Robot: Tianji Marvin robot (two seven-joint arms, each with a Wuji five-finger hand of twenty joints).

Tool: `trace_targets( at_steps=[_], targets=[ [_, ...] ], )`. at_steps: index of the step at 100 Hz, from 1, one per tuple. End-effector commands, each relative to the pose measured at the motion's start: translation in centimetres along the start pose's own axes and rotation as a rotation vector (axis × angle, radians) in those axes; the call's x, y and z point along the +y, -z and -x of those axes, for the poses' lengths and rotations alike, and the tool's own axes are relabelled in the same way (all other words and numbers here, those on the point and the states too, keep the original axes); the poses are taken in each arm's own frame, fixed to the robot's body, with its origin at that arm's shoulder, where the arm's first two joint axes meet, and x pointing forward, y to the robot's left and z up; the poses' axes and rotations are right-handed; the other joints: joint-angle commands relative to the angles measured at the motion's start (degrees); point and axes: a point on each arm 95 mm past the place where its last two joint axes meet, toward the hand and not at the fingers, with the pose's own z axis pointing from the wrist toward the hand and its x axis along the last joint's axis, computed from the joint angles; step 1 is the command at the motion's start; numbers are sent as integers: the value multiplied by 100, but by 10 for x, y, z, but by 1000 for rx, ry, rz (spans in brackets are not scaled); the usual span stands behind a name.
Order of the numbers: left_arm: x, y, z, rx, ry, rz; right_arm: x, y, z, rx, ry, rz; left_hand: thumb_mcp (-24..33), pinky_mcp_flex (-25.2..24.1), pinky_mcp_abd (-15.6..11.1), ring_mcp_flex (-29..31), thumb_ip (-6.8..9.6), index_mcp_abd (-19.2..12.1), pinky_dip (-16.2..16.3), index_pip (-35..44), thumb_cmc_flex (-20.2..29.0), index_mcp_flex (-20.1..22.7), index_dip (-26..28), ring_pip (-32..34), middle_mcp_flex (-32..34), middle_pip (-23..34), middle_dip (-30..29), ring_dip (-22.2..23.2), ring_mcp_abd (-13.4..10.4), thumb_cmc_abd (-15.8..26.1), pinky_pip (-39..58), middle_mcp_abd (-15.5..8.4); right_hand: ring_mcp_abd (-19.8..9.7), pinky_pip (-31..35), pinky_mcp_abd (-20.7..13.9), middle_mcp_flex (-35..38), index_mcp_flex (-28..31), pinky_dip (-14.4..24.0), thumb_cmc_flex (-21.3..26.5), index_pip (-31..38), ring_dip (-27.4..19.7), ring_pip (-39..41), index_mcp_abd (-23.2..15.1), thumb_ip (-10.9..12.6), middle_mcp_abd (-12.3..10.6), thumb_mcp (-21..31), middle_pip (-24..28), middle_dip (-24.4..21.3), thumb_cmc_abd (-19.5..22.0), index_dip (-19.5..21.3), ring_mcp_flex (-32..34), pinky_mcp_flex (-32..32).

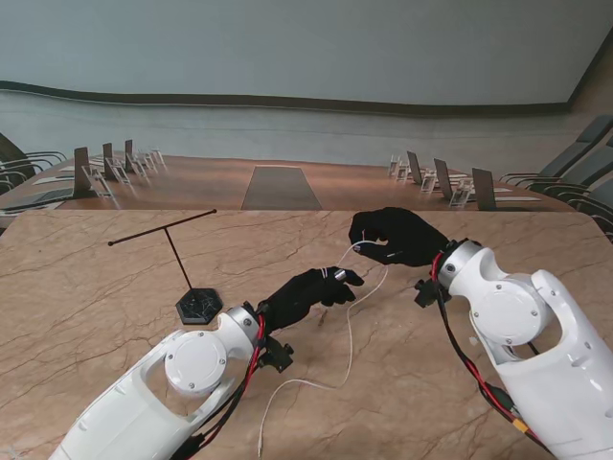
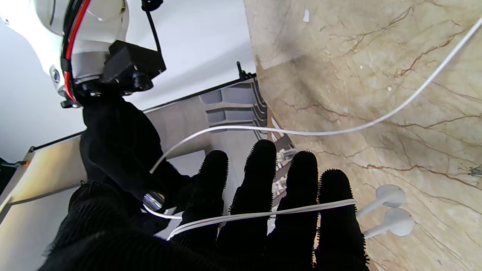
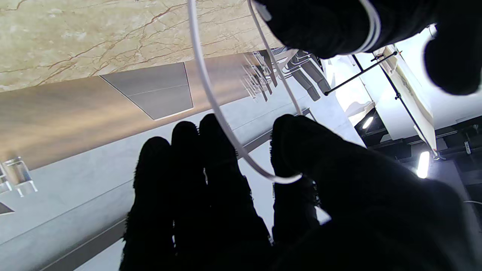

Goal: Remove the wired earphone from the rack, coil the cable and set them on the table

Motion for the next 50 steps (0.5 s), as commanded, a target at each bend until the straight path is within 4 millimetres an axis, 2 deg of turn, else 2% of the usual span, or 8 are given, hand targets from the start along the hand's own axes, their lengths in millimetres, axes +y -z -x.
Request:
trace_targets(
  at_steps=[1,26,38,50],
  targets=[
    [2,-2,1,-7,10,-4,2,2,-7,22,15,-7,-37,-96,-27,-120,-70,58,-45,-248,-270,116,-90,-69,-110,-159,-76,-71,-22,32,-148,-30,23,248,7,139,514,137,189,895,104,203,-623,598,435,660,188,110,-13,304,247,87],
    [-2,-10,1,-8,14,-10,4,6,-19,61,31,-21,-36,-185,-148,-298,-73,41,-44,-443,-310,-9,-201,-236,-272,-354,-169,-117,-129,34,-335,-86,223,537,246,371,655,287,160,863,197,462,-539,642,593,829,397,293,-142,350,534,315],
    [-5,-14,1,-2,19,-21,3,7,-25,82,33,-29,-52,-258,-193,-406,-82,54,-67,-508,-403,-81,-258,-360,-357,-471,-250,-173,-233,49,-510,-125,316,518,443,658,938,265,137,747,147,437,-423,645,648,1067,319,378,-349,344,850,627],
    [-9,-18,1,6,29,-36,0,10,-29,87,40,-41,-73,-290,-234,-451,-91,57,-76,-526,-509,-106,-281,-433,-389,-545,-304,-208,-241,60,-604,-123,424,527,652,914,1119,237,89,642,115,409,-396,624,693,1265,213,449,-522,343,1105,858]
  ],
)
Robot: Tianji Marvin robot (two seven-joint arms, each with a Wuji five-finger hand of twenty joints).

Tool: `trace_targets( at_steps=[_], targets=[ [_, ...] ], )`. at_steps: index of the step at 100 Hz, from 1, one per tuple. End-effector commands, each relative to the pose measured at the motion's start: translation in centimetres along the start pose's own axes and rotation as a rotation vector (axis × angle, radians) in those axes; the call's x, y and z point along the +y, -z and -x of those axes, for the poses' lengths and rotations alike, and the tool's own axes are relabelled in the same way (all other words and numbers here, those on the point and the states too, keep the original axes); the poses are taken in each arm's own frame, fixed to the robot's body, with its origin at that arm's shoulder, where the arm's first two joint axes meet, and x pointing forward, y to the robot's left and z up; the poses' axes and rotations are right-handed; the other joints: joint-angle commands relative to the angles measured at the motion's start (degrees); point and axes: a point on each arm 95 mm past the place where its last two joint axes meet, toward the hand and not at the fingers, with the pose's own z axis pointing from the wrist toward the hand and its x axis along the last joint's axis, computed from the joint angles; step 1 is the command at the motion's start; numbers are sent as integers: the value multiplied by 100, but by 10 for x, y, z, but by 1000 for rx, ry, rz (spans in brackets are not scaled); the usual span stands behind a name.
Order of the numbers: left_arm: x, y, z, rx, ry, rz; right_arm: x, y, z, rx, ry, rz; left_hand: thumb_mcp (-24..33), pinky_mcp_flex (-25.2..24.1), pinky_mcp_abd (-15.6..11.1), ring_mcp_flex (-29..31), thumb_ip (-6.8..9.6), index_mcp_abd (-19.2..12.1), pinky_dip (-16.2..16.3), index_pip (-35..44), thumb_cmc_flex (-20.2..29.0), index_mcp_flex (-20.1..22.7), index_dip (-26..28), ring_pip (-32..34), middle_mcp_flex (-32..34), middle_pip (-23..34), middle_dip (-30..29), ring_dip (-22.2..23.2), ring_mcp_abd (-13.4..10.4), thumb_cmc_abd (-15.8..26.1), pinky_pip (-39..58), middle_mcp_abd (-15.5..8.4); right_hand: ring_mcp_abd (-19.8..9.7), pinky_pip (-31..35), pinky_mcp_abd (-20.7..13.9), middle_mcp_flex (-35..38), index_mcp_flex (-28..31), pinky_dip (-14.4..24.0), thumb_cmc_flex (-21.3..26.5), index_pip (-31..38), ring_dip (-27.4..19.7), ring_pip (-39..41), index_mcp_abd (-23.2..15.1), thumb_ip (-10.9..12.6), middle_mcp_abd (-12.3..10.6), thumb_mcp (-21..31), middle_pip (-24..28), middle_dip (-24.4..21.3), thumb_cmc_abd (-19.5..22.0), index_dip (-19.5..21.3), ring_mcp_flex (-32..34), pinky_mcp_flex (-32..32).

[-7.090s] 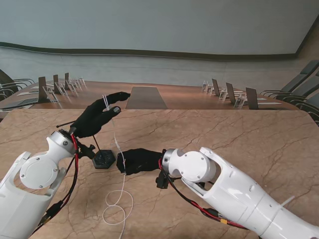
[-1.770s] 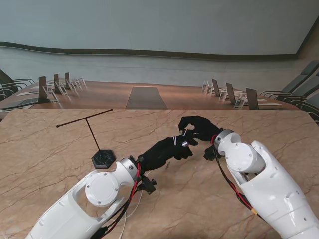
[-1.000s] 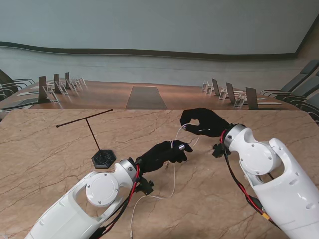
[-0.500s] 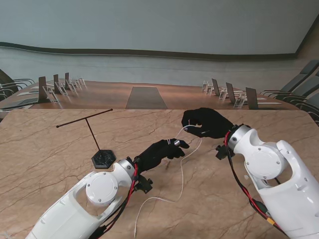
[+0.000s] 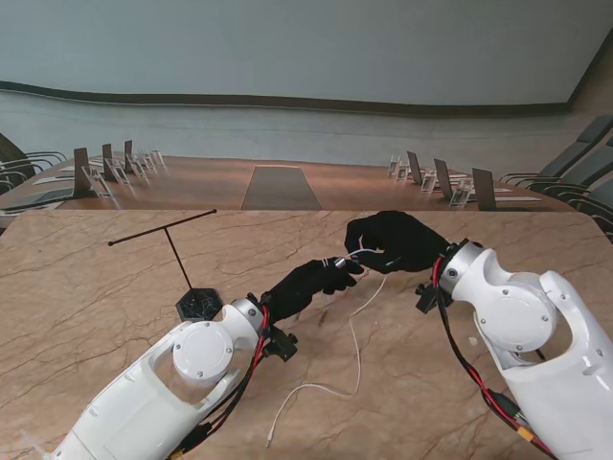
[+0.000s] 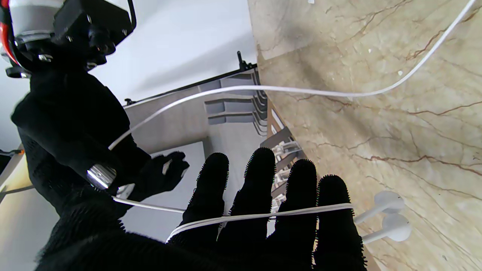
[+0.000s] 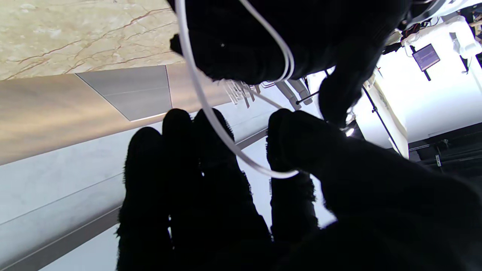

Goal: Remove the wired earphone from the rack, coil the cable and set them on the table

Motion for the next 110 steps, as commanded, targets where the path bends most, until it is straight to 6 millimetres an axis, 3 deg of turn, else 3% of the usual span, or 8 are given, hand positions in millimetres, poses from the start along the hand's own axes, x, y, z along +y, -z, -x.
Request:
trace_targets(
  at_steps=[1,44,110],
  targets=[
    [-1,-3,-2,10,10,-9,-4,2,-8,15,7,-10,-68,-96,-77,-135,-90,21,-64,-229,-215,-113,-70,-97,-95,-141,-80,-51,-211,60,-178,-108,115,169,76,128,631,75,287,728,22,124,-604,497,596,651,-13,111,-16,344,311,97],
    [-19,-10,-8,53,-1,-63,-22,10,-16,-23,-5,-84,-31,-148,-228,-228,-92,27,-97,-259,-214,-139,-121,-268,-103,-348,-170,-121,-336,27,-454,-164,314,308,378,326,710,122,302,712,72,201,-410,391,706,905,-37,257,-222,248,525,272],
    [-22,-13,-16,86,-22,-44,-85,-5,-3,-151,-153,-214,-20,-91,-332,-242,-85,-13,-116,-222,-121,-162,-130,-365,-63,-493,-194,-198,-426,15,-605,-207,362,330,332,11,410,157,460,865,83,229,-326,289,761,643,-26,170,59,100,189,20]
  ],
)
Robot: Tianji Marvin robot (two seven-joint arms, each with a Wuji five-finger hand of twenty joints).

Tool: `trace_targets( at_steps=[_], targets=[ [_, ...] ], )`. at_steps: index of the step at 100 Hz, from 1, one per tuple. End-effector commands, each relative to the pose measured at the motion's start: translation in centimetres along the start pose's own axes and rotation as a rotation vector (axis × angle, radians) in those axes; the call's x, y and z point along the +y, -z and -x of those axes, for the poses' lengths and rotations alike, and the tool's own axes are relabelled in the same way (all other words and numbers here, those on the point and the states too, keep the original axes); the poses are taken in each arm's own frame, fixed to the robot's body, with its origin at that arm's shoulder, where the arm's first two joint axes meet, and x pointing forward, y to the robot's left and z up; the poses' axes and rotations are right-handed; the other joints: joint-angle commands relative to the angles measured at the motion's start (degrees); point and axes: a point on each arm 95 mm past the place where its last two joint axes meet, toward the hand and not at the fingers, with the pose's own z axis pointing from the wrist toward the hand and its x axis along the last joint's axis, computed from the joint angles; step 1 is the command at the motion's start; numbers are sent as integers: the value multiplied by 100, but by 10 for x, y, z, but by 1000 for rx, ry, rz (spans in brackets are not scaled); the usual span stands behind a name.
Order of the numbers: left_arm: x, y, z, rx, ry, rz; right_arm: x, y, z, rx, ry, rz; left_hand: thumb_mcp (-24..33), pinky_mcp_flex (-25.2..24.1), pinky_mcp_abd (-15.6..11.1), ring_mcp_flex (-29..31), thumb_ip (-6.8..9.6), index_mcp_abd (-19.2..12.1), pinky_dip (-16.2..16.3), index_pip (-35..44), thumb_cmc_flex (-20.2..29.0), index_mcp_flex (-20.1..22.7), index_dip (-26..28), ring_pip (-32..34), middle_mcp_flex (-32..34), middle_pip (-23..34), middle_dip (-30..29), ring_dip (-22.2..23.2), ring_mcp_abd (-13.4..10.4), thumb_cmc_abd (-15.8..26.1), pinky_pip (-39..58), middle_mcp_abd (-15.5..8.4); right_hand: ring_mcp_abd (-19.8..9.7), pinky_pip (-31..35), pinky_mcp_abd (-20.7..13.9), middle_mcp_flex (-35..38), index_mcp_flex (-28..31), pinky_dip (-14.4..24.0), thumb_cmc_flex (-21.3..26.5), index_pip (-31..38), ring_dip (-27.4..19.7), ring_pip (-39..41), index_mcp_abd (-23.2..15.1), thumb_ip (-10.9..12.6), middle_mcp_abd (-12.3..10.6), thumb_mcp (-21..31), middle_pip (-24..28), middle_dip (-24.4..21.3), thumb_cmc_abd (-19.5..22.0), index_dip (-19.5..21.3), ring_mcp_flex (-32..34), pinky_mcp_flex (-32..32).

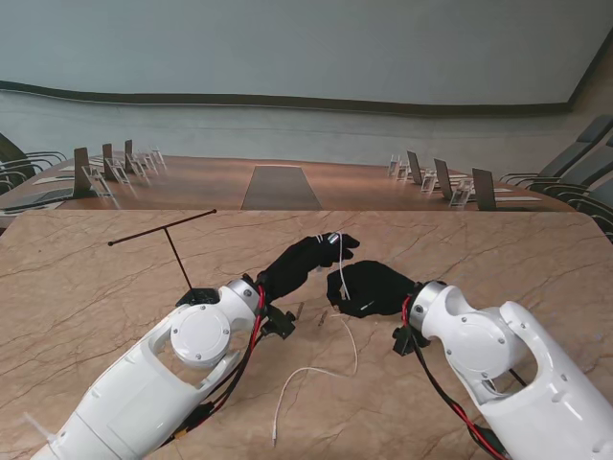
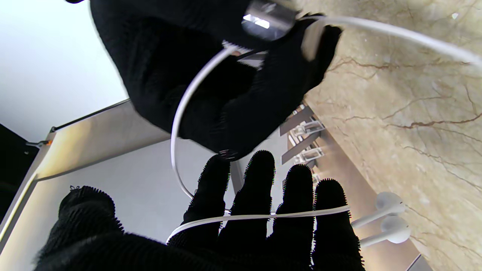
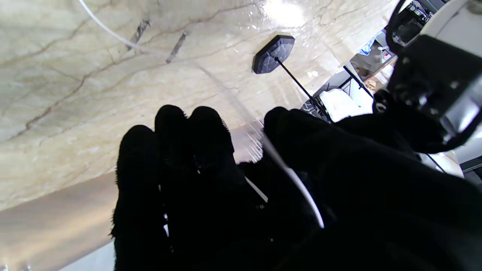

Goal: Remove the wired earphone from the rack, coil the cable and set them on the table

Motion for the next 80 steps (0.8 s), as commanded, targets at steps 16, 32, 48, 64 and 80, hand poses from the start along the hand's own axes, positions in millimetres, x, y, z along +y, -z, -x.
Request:
trace_targets(
  at_steps=[16,32,48,64,80],
  targets=[
    [3,-1,-4,16,4,11,-21,-10,8,-25,-56,-18,-22,-17,-143,-74,-85,-118,-71,-131,-35,-102,-58,-47,-48,-123,-78,-88,-202,15,-114,-192,77,155,-121,-253,247,97,490,974,71,214,-596,329,580,290,47,-53,351,171,-169,-219],
    [4,-1,-6,23,6,17,-32,-17,10,-26,-82,-31,-21,-4,-180,-66,-84,-121,-91,-120,-12,-110,-55,-29,-34,-119,-75,-89,-182,10,-118,-181,-3,134,-298,-320,385,101,414,952,71,218,-697,540,499,303,67,-203,413,442,-314,-350],
    [6,-2,-9,29,10,28,-42,-25,12,-31,-108,-46,-15,31,-207,-76,-80,-154,-115,-129,14,-171,-58,-11,-60,-127,-76,-90,-175,14,-108,-193,-77,78,-411,-409,605,86,352,973,70,187,-660,823,472,463,71,-305,416,805,-467,-493],
    [7,-3,-12,37,16,33,-51,-32,17,-48,-128,-57,-14,102,-156,-40,-78,-197,-122,-108,45,-249,-45,39,-98,-128,-69,-85,-84,18,-33,-191,-136,23,-515,-533,789,66,342,984,68,143,-603,959,411,666,23,-401,222,974,-642,-621],
    [10,-4,-16,44,5,19,-59,-37,22,-64,-145,-56,-32,184,22,20,-105,-361,-142,80,232,-371,93,159,-209,155,394,-64,108,81,214,-119,-146,14,-531,-525,892,61,321,958,69,133,-566,1009,390,808,10,-465,109,1056,-669,-645]
  ],
)
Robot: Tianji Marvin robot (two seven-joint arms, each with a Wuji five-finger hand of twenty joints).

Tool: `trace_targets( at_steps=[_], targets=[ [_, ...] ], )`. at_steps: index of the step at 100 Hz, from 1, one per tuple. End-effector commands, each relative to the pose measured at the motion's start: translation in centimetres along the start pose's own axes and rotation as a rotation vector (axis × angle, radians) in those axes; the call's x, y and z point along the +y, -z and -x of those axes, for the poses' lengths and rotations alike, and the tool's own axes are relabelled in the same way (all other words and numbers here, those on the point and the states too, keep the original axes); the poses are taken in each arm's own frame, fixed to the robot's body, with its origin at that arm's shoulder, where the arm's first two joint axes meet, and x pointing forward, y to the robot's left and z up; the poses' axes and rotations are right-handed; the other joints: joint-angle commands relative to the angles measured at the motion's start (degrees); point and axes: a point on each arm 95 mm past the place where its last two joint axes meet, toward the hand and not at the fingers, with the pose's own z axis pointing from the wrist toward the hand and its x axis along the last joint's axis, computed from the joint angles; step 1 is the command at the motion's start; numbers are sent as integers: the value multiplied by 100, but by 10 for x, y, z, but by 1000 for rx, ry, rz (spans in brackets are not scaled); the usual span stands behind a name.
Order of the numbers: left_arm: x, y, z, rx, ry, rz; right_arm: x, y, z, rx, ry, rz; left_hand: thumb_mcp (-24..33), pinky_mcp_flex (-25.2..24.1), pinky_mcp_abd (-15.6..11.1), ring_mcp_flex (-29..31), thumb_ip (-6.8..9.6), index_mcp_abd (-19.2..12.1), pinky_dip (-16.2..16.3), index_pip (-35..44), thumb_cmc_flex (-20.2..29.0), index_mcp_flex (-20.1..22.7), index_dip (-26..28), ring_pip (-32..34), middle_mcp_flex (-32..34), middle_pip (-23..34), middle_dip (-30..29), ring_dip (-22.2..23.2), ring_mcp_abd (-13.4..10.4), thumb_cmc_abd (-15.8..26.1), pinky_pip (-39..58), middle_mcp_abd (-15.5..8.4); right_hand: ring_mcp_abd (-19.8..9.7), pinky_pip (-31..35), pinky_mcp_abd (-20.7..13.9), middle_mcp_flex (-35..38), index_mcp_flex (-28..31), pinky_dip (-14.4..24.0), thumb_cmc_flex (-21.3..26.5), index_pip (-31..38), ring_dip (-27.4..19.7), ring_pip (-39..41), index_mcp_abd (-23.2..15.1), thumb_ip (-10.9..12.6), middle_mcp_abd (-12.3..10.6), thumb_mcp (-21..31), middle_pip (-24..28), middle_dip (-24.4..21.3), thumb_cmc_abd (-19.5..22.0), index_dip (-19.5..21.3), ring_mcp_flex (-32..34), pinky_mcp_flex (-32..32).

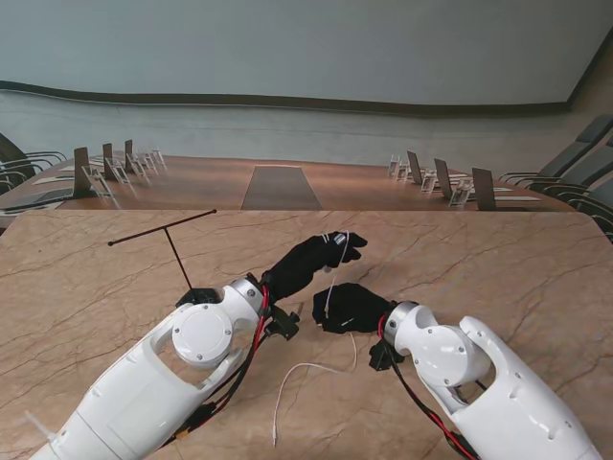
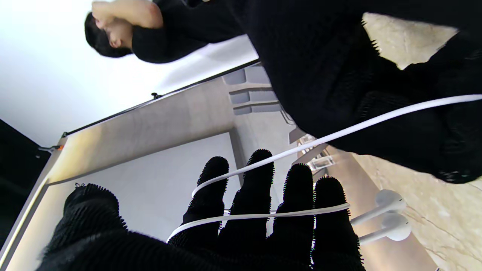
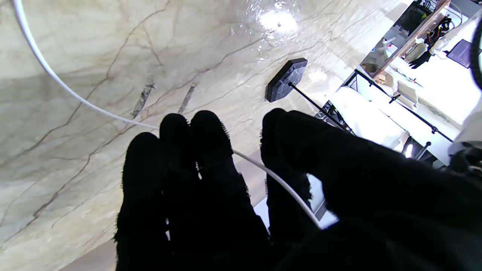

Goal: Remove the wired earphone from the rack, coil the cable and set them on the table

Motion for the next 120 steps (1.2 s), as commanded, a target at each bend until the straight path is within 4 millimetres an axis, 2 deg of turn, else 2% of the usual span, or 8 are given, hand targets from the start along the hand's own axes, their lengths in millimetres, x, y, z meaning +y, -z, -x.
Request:
trace_targets(
  at_steps=[1,29,38,58,77,83,120],
  targets=[
    [4,-2,-7,17,-1,-4,-7,-3,3,-9,-12,-5,-33,58,50,7,-106,-327,-84,75,54,-258,84,65,-230,89,169,-58,101,81,160,-72,-103,35,-307,-25,839,61,406,965,70,124,-654,643,327,738,19,-71,151,622,-118,-71],
    [7,-1,-14,30,13,19,-10,-10,12,-43,-22,-11,-33,170,148,34,-103,-361,-175,106,72,-366,119,130,-534,102,215,-111,237,117,264,-117,-106,15,-319,-46,843,50,429,948,68,110,-617,621,326,777,19,-109,145,697,-142,-90],
    [9,-1,-17,32,22,32,-10,-12,15,-54,-21,-11,-35,257,254,102,-101,-366,-190,104,69,-388,126,186,-608,151,221,-116,315,131,331,-126,-106,12,-320,-46,831,49,442,950,71,117,-620,611,330,770,33,-108,155,715,-134,-92],
    [16,-2,-24,35,45,71,-10,-17,21,-80,-20,-12,-40,349,326,156,-93,-377,-250,77,45,-499,152,299,-826,323,210,-128,344,183,420,-153,-103,20,-320,-32,835,50,456,958,75,125,-613,603,342,774,49,-113,139,729,-125,-77],
    [23,-1,-28,33,62,102,-9,-22,30,-110,-19,-11,-41,458,394,269,-89,-381,-216,113,45,-526,234,492,-919,714,411,-33,400,198,617,-107,-101,29,-315,-24,841,52,458,961,80,134,-613,595,343,798,57,-120,108,725,-119,-66],
    [25,0,-29,33,63,104,-8,-23,33,-119,-19,-7,-38,558,541,381,-88,-348,-154,153,56,-498,279,599,-880,800,508,31,489,188,769,-65,-101,30,-315,-18,850,53,463,963,82,139,-608,592,350,807,62,-121,101,721,-112,-67],
    [29,2,-31,29,85,130,1,-26,49,-184,-1,24,-43,745,725,573,-87,-361,-45,117,28,-549,306,807,-954,875,624,183,580,235,1018,-77,-93,47,-294,3,853,60,454,970,87,154,-616,553,364,838,90,-124,79,700,-86,-49]
  ],
)
